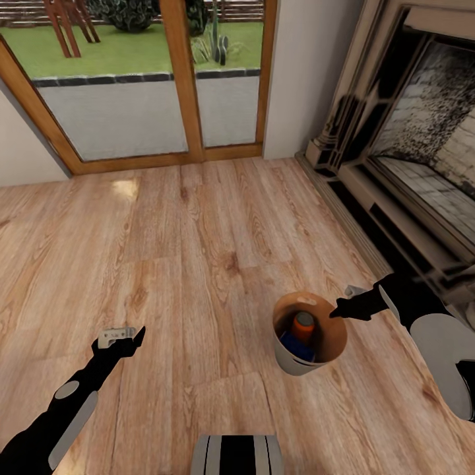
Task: Put the three can of soda from the living room inside the tash can in the kitchen.
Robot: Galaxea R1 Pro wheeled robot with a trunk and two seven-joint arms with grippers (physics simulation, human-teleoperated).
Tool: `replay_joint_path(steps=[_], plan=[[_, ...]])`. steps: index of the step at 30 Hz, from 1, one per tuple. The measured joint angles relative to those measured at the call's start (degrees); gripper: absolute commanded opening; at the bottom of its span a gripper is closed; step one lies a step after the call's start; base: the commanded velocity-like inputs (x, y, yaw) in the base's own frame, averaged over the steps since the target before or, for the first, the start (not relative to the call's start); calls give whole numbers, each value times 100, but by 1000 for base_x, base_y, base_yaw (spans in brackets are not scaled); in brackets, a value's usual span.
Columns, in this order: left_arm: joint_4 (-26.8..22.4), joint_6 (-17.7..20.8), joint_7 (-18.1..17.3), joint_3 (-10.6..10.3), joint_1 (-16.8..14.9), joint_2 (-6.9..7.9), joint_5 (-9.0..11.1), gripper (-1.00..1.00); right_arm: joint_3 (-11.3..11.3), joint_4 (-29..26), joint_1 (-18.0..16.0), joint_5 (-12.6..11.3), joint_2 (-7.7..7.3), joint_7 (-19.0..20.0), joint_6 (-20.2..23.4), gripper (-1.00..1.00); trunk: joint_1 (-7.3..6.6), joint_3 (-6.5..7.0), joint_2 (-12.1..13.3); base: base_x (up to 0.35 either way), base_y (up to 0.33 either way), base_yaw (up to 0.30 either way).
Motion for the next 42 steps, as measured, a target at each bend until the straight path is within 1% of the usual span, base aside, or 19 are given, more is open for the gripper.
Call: replay_joint_path(steps=[5, 7, 11, 15, 16, 18, 22, 27, 29, 31, 34, 35, 42], plan=[[2, 0, 0, 0, 1, 0, -2, 100, 6, 1, 19, 25, 0, 19, -10, -100, 0, 0, 0, 0, 0, 0], [2, 0, 0, 0, 2, 0, -2, 100, 7, -1, 23, 26, -3, 93, -11, -100, 0, 0, 0, 0, 0, 0], [3, 0, 0, -4, 3, -3, -2, 100, -8, -7, 25, -31, -68, 244, -34, -100, 0, 0, 0, 0, 0, 0], [36, 4, 0, -13, 1, -8, -2, 100, 12, 0, 28, 26, -91, 302, -191, -100, 11, -88, -5, 0, 0, 0], [52, 5, 0, -16, 0, -8, -2, 100, 12, 0, 28, 29, -92, 307, -202, -100, 14, -110, -6, 0, 0, 0], [81, 6, 0, -23, 0, -8, -2, 100, 15, 0, 26, 40, -95, 312, -220, -100, 13, -111, -7, 0, 0, 0], [126, 6, 0, -34, -3, -9, -3, 100, 5, 0, 26, -24, -96, 332, -207, -100, 13, -111, -7, 0, 0, 0], [133, 4, 0, -35, -4, -9, -3, 100, 15, 1, 26, 24, -97, 328, -232, -100, 13, -111, -7, 0, 0, 0], [134, 6, 0, -35, -5, -9, -3, 100, 12, 0, 26, 9, -97, 330, -228, -100, 13, -111, -7, 0, 0, 0], [138, 6, 0, -36, -1, -9, -2, 100, 4, 0, 28, -31, -96, 336, -207, -100, 19, -155, -9, 0, 0, 0], [149, 8, 0, -36, -1, -10, -2, 100, 12, 0, 27, -3, -97, 332, -226, -100, 26, -221, -13, 0, 0, 0], [150, 8, 0, -34, 2, -9, -3, 100, 11, -2, 16, -36, -107, 330, -201, -100, 26, -241, -16, 0, 0, 0], [159, 8, -2, -34, -1, -9, -3, 100, 10, -1, 16, -36, -107, 330, -202, -100, 26, -242, -16, 0, 0, 0]])
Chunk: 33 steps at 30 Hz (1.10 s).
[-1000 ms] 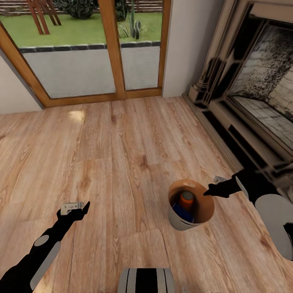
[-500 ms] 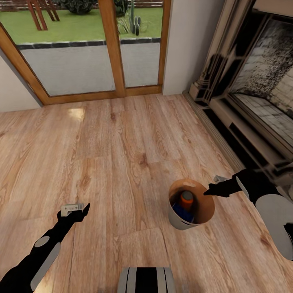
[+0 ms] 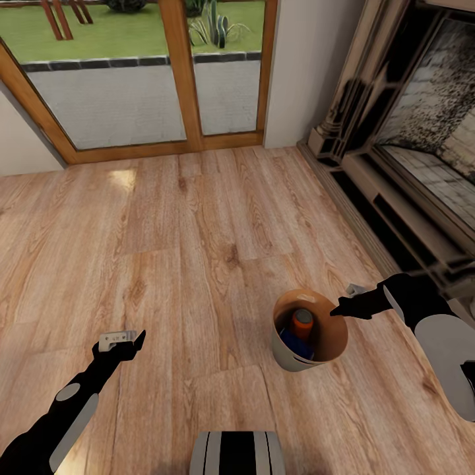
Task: Put the three can of soda from the living room inside the tash can in the kitchen.
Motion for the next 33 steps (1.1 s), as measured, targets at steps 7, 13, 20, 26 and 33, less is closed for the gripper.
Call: replay_joint_path(steps=[7, 13, 20, 26, 33], plan=[[1, -1, -4, 0, 3, -1, 0, 100, 0, 0, 0, 0, 0, 0, 0, -100, 0, 0, 0, 0, 0, 0], [17, -2, -1, 0, 3, 0, 0, 100, -2, -62, 2, -174, -78, 17, 113, -100, 7, -66, -4, 0, 0, 0], [18, -7, -6, 0, 1, -1, 0, 100, -1, -62, 2, -175, -78, 17, 113, -100, 7, -66, -4, 0, 0, 0], [18, -8, -6, 0, 1, -3, 0, 100, -2, -63, 2, -172, -77, 17, 115, -100, 7, -66, -4, 0, 0, 0], [20, -8, -6, -2, 0, -7, 2, 100, -20, 2, 9, -78, 4, 24, 46, 100, 10, -68, -3, 0, 0, 0]])
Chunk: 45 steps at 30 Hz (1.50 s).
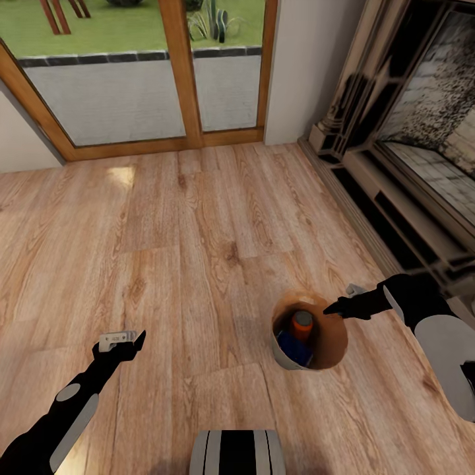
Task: Put the three can of soda from the living room inside the tash can in the kitchen.
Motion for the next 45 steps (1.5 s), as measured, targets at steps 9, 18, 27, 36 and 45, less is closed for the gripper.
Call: replay_joint_path(steps=[9, 18, 27, 36, 45], plan=[[0, 0, 0, -2, 0, 1, 7, 100, -8, 1, 1, -11, -2, 12, 12, 100, 0, 0, 0, 0, 0, 0], [0, 0, -2, -5, 0, -23, 4, 100, -7, 1, 1, -18, -2, 15, 8, 100, 0, 0, 0, 0, 0, 0], [3, 5, -1, -8, -2, -89, -4, 100, -6, 0, 0, 0, -3, 164, 1, 100, -13, 110, 6, 0, 0, 0], [8, 8, 0, -8, -4, -106, -10, 100, -3, 0, 0, 13, -2, 183, 1, 100, -36, 310, 18, 0, 0, 0], [159, 9, 6, -96, -5, -107, -5, 100, 5, 0, 0, 16, 5, 177, 1, 100, -60, 509, 30, 0, 0, 0]])
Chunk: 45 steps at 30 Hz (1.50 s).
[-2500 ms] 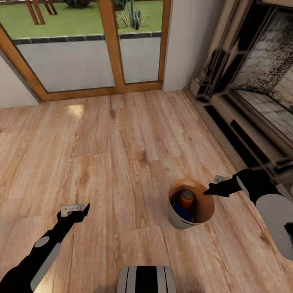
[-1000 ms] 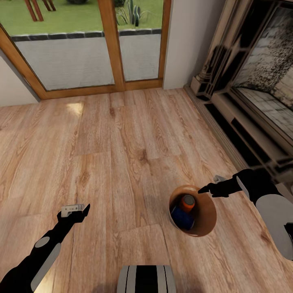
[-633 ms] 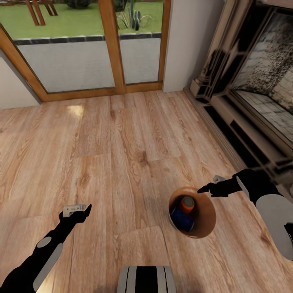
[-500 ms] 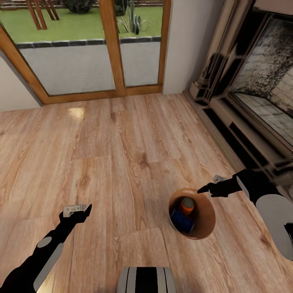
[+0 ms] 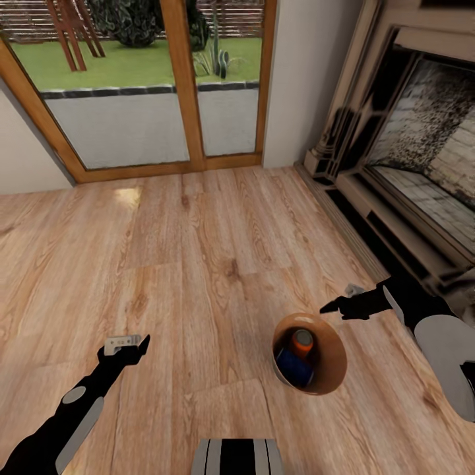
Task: Put the three can of soda from the living room inside the tash can in the kitchen.
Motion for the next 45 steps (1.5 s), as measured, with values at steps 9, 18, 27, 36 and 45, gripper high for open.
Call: replay_joint_path(steps=[9, 18, 27, 36, 45], plan=[[77, 0, 2, -60, 0, 0, 3, 100, 9, 0, 0, -8, 16, 2, 0, 100, -60, 191, 86, 0, 0, 0], [94, 0, 3, -62, 0, -7, -5, 100, 17, 0, 0, 0, 27, -1, 0, 100, -258, 353, 447, 0, 0, 0], [324, 0, 3, -69, 0, -9, -5, 100, 18, 0, 2, 0, 44, -9, -37, 100, -455, 515, 808, 0, 0, 0], [418, 0, 3, -71, 0, -9, -5, 100, 33, -2, 18, 11, 51, -37, -197, 100, -653, 676, 1169, 0, 0, 0], [430, -8, 3, -71, 0, -9, -5, 100, 31, -644, 454, 25, 46, -93, -325, 100, -851, 838, 1530, 0, 0, 0]])
